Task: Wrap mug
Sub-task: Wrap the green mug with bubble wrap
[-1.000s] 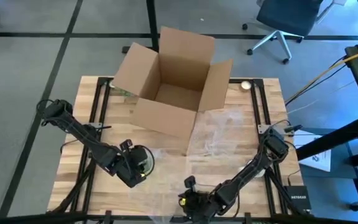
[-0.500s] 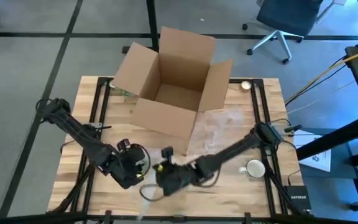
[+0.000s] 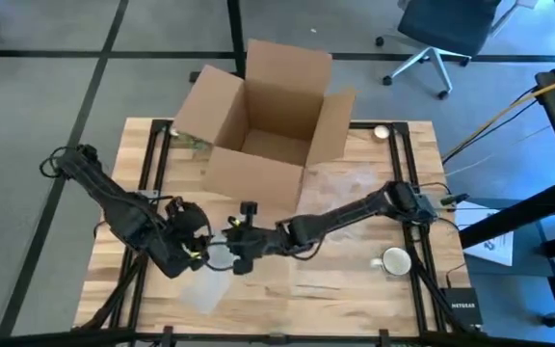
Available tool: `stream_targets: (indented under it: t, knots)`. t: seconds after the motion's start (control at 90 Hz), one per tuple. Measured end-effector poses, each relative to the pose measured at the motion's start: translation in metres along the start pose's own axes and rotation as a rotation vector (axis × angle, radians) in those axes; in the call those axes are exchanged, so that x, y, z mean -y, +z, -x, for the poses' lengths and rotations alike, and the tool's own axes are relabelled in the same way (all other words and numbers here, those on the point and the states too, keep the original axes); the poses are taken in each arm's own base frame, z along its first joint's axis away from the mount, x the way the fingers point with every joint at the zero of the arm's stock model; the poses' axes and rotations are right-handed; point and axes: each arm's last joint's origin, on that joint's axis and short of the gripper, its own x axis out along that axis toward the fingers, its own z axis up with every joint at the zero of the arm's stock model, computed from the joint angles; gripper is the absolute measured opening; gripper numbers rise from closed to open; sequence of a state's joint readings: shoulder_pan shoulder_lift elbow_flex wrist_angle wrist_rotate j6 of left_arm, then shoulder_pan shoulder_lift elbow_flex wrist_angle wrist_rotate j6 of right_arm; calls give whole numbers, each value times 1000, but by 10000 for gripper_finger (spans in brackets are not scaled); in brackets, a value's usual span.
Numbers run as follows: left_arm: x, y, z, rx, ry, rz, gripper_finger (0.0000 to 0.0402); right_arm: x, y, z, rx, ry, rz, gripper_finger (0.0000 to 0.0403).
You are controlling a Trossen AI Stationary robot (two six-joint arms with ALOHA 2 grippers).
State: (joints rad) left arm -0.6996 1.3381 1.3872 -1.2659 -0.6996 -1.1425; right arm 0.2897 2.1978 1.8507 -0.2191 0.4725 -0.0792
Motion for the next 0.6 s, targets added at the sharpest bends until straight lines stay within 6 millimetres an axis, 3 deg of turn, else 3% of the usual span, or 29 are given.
stream_targets:
  t: [0.233,0.6]
  knots:
    - [3,-5,-1,42,-5,-4,170,-3,-11,-13,-25,23,8,0]
    - [26,-56,-64,-109,-5,5,170,-5,-11,-13,-24,70,7,0]
